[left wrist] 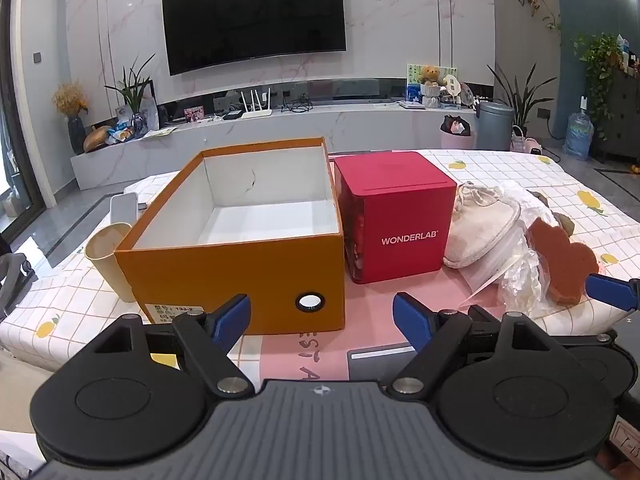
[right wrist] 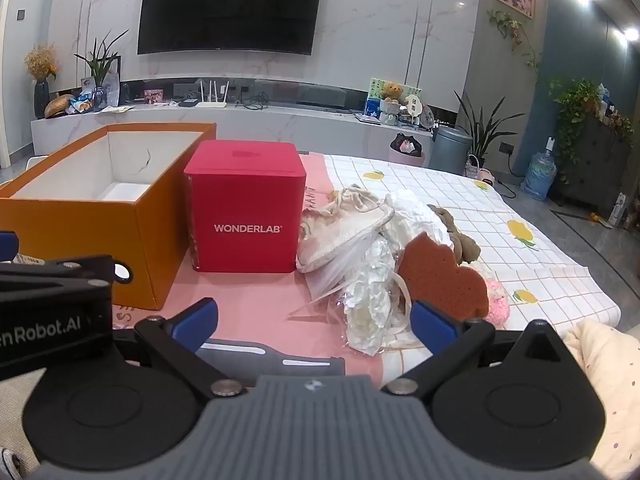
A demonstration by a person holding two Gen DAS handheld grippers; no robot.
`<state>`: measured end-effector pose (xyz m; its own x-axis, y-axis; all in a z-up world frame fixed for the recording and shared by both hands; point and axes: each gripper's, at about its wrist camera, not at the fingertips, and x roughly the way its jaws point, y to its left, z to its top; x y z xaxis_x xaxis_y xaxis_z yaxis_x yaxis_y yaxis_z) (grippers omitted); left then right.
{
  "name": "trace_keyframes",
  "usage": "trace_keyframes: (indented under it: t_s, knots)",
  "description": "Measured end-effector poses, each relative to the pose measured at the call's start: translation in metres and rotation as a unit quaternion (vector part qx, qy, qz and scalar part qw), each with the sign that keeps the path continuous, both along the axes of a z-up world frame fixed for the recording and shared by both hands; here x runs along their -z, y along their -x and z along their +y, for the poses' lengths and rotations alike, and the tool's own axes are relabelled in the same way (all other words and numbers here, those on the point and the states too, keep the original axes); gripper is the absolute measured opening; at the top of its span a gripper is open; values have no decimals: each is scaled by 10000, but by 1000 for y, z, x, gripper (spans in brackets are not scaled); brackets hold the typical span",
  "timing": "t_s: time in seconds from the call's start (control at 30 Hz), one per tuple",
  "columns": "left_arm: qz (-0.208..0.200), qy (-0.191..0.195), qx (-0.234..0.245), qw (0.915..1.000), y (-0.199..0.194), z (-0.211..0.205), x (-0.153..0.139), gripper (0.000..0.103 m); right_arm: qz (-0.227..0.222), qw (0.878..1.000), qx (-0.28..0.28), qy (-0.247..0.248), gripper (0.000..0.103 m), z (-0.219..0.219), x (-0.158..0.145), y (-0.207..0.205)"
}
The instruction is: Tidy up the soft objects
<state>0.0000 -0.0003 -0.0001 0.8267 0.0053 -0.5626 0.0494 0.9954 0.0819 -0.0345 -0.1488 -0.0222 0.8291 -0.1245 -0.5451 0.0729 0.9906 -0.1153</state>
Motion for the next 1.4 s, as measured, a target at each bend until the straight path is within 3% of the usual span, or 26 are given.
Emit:
trace_keyframes:
  t_s: [1.4]
  knots:
    - [133,186,-25,9997,-2,2,4,95,65,9999,-82,-22,100,3,3,0]
